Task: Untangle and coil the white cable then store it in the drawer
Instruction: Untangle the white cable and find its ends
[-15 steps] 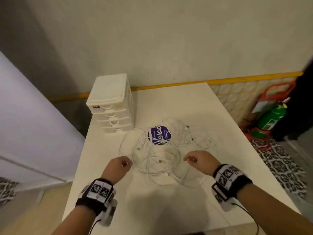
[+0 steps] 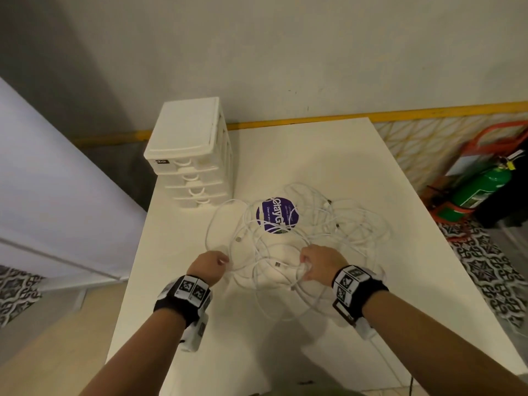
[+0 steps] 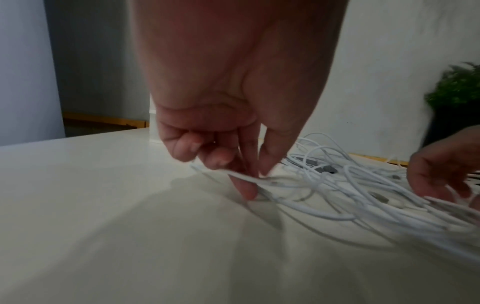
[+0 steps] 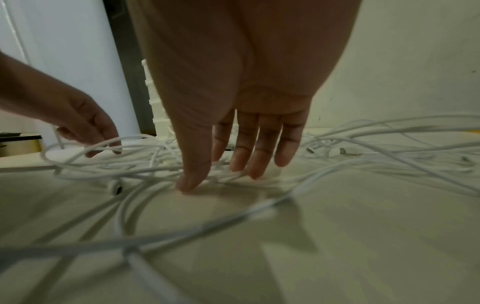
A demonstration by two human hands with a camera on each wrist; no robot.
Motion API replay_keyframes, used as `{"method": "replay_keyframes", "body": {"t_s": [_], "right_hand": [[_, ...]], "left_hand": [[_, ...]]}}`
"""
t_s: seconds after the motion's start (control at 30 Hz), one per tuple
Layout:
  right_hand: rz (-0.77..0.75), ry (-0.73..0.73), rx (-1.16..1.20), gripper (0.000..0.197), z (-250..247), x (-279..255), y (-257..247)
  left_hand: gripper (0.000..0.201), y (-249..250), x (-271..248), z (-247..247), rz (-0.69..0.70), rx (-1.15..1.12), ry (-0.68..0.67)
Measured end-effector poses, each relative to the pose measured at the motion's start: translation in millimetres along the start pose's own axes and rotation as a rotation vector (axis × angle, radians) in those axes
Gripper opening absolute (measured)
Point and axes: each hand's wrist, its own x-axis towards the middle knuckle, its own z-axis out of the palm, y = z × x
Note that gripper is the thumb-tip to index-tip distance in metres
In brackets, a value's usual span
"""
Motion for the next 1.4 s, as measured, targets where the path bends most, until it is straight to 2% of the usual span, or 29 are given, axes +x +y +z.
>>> {"method": "replay_keyframes", "body": {"t_s": [0.13, 0.3, 0.43, 0.5, 0.6, 0.7, 0.8, 0.9, 1.0, 1.03, 1.1, 1.17, 1.27, 1.33, 1.4], "right_hand": [[-0.031, -0.023, 0.079, 0.033, -2, 10, 7], [-0.133, -0.058, 0.054, 0.030, -14, 17, 12], [-0.168, -0.083, -0.026, 0.034, -19, 16, 9], [-0.172, -0.106, -0.059, 0.037, -20, 15, 7], [-0.160, -0.163, -0.085, 0.049, -27, 13, 2], [-0.166, -0.159, -0.082, 0.051, -42, 13, 1], [-0.174, -0.047, -0.006, 0.051, -60, 11, 3], [-0.193, 0.088, 0.043, 0.055, -74, 8, 7], [-0.223, 0.146, 0.026, 0.061, -84, 8, 6], [-0.220, 0.161, 0.015, 0.063, -86, 8, 4], [-0.152, 0.171, -0.031, 0.062, -88, 10, 1], [-0.031, 0.123, -0.191, 0.051, -88, 10, 1], [0.128, 0.092, -0.439, 0.036, -86, 5, 1], [0.205, 0.146, -0.448, 0.033, -87, 1, 4], [0.252, 0.261, -0.358, 0.032, -90, 0, 8]], "left_hand": [[0.033, 6, 13, -10, 0.010, 0.013, 0.134], [0.020, 25, 50, -17, 0.039, -0.199, 0.200], [0.044, 40, 81, -26, 0.079, -0.117, 0.201], [0.057, 41, 92, -29, 0.056, -0.018, 0.157], [0.064, 42, 98, -32, -0.010, -0.023, 0.113], [0.046, 41, 97, -31, -0.023, 0.028, 0.044], [0.027, 37, 93, -35, -0.025, 0.084, 0.045], [0.022, 34, 87, -44, -0.009, 0.041, 0.145], [0.013, 39, 79, -60, 0.010, -0.032, 0.277], [0.017, 40, 76, -66, 0.015, -0.057, 0.306], [0.035, 43, 71, -75, 0.029, -0.097, 0.321], [0.047, 50, 64, -83, 0.020, -0.143, 0.308], [0.040, 61, 54, -91, 0.021, -0.227, 0.298], [0.040, 67, 48, -96, 0.049, -0.247, 0.334], [0.038, 71, 44, -101, 0.064, -0.235, 0.423]]}}
